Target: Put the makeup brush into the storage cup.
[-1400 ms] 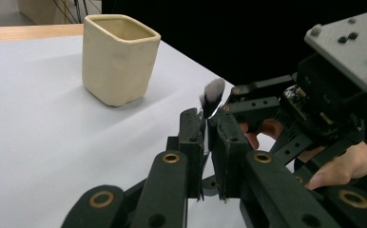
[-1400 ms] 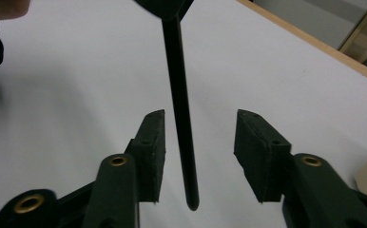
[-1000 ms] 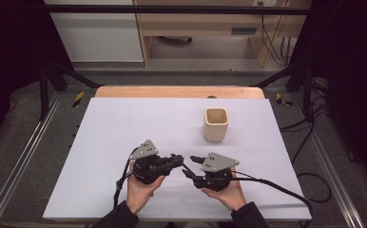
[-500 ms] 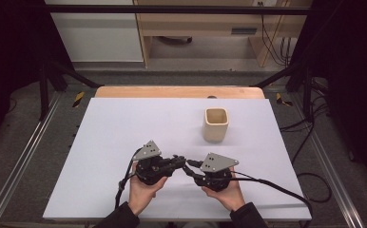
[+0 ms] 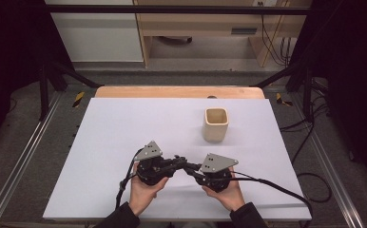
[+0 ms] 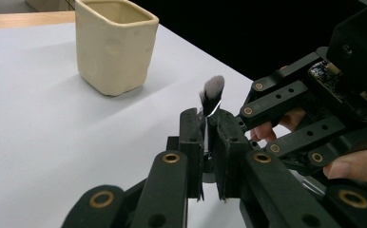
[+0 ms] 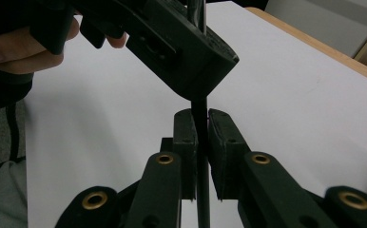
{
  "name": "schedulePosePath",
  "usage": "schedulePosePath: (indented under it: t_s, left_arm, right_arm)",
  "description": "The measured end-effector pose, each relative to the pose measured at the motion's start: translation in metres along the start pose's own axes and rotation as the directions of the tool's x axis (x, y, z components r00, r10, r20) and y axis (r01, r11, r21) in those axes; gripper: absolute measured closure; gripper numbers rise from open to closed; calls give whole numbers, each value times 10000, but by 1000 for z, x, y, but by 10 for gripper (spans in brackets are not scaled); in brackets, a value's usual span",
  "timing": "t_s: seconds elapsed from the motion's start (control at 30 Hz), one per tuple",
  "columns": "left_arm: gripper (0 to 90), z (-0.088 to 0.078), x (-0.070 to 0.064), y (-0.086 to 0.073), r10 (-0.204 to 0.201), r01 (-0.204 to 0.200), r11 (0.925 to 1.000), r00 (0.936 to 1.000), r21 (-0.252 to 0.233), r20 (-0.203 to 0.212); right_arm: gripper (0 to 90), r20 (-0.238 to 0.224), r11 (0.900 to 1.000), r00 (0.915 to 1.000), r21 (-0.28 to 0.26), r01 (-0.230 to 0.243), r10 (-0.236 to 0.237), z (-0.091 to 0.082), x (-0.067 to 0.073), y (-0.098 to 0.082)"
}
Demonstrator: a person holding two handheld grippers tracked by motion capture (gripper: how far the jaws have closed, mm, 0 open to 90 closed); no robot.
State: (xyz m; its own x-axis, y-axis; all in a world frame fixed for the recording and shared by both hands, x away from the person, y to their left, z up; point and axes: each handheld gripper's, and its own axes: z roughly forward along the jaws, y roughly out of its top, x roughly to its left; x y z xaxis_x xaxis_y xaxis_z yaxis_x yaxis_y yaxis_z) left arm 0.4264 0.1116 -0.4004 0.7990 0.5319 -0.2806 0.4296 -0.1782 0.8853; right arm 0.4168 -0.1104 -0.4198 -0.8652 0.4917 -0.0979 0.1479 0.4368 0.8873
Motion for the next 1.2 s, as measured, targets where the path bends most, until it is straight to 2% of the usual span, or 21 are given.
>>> schedulePosePath:
  t_s: [0.17,0.23,0.53,0.83,0.9,0.93,1.13,1.2]
  left_arm:
    - [813,-1,1,0,73,-73,10000,10000,-17,30]
    - [760,-3,2,0,105,-104,9999,9999,-89,58]
    - [633,-17,9,4,320,-319,9987,9995,-398,14]
    - [450,-34,22,1,447,-475,9980,9969,-422,-646]
    - [429,-38,27,-1,473,-509,9979,9952,-405,-857]
    - [411,-39,28,-2,499,-536,9979,9941,-363,-959]
    - [336,-49,36,-7,636,-686,9972,9879,-309,-1415]
    - [304,-51,38,-7,571,-628,9975,9868,-332,-1515]
  right_arm:
    - [836,-153,10000,9998,-25,-88,87,0,0,0]
    - [837,-69,9998,9998,34,-183,183,0,-1,0]
    - [837,453,9990,9982,196,-406,397,-6,-8,0]
    - [836,909,9966,9925,-152,-805,816,-24,-20,0]
    - [837,1056,9962,9907,-216,-843,861,-28,-23,1]
    - [837,1077,9940,9885,-362,-1029,1063,-32,-26,0]
    - [837,1223,9908,9843,-615,-1203,1271,-42,-33,0]
    - [837,1326,9905,9829,-688,-1193,1276,-47,-35,0]
